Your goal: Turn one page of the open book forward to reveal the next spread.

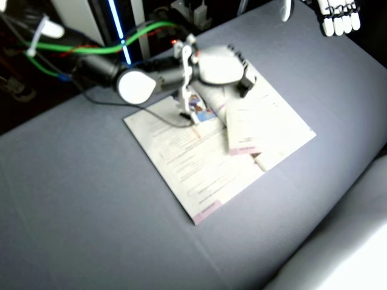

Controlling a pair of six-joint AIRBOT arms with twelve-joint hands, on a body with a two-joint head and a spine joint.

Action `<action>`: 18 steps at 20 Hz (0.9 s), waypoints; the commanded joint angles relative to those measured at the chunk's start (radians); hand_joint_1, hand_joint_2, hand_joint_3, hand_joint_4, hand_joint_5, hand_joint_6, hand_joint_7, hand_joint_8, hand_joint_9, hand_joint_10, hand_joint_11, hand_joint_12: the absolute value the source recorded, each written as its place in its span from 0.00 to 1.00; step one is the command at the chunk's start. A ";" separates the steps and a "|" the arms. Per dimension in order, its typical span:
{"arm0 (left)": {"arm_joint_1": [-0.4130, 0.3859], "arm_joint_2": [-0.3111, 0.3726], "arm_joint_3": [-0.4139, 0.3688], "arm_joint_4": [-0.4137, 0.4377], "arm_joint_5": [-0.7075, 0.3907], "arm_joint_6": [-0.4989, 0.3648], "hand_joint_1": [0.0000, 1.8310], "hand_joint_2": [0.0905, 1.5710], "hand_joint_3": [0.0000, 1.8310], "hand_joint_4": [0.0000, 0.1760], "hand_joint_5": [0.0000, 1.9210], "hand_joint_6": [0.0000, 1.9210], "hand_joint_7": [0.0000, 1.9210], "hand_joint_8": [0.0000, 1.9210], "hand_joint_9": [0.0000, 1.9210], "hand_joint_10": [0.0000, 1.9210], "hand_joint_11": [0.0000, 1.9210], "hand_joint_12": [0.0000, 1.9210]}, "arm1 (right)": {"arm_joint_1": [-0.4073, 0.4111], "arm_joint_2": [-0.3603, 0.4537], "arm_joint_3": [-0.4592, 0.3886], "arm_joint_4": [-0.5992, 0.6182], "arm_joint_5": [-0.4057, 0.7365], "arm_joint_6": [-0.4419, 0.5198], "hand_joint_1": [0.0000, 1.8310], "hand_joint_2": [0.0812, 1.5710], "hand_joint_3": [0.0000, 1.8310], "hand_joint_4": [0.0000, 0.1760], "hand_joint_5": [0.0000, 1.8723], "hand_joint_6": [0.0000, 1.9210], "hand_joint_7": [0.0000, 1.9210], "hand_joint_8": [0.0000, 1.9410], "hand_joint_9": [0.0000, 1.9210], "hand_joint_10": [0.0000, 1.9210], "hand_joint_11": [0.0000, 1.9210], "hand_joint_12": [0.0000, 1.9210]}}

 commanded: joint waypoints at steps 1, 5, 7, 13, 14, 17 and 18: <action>-0.005 0.007 0.009 -0.014 -0.114 -0.003 0.00 0.88 0.00 0.00 0.10 0.00 0.11 0.00 0.10 0.00 0.00 0.17 | 0.024 -0.001 -0.010 0.031 0.142 0.001 0.05 0.88 0.00 0.00 0.52 0.00 0.67 0.02 0.57 0.32 0.37 0.76; -0.008 -0.001 0.013 -0.010 -0.106 -0.007 0.00 0.90 0.00 0.00 0.10 0.00 0.11 0.00 0.09 0.00 0.00 0.16 | 0.055 0.000 -0.019 0.023 0.183 0.001 0.00 0.88 0.00 0.00 0.40 0.01 0.42 0.00 0.33 0.12 0.10 0.57; -0.009 -0.002 0.013 -0.008 -0.103 -0.007 0.00 0.89 0.00 0.00 0.10 0.00 0.11 0.00 0.10 0.00 0.00 0.20 | 0.055 0.002 -0.023 0.022 0.186 0.001 0.00 0.86 0.00 0.00 0.24 0.00 0.20 0.00 0.13 0.01 0.00 0.38; -0.009 -0.003 0.008 -0.008 -0.096 -0.010 0.00 0.85 0.00 0.00 0.10 0.00 0.11 0.00 0.11 0.00 0.00 0.23 | 0.039 0.077 -0.058 0.059 0.249 0.305 0.00 0.86 0.00 0.00 0.02 0.00 0.00 0.00 0.00 0.00 0.00 0.00; -0.009 -0.003 0.006 -0.008 -0.097 -0.010 0.00 0.84 0.00 0.00 0.10 0.00 0.11 0.00 0.11 0.00 0.00 0.23 | 0.031 0.112 -0.070 0.075 0.265 0.305 0.00 0.86 0.00 0.00 0.01 0.00 0.00 0.00 0.00 0.00 0.00 0.00; -0.006 -0.003 0.001 -0.009 -0.099 -0.010 0.00 0.84 0.00 0.00 0.11 0.00 0.11 0.00 0.10 0.00 0.01 0.23 | 0.000 0.193 -0.089 0.100 0.270 0.305 0.09 0.79 0.00 0.00 0.05 0.01 0.01 0.00 0.00 0.00 0.02 0.02; -0.003 -0.003 -0.001 -0.009 -0.100 -0.013 0.00 0.84 0.00 0.00 0.10 0.00 0.10 0.00 0.10 0.00 0.00 0.23 | -0.007 0.210 -0.093 0.104 0.264 0.305 0.06 0.80 0.00 0.00 0.03 0.00 0.02 0.00 0.00 0.00 0.02 0.02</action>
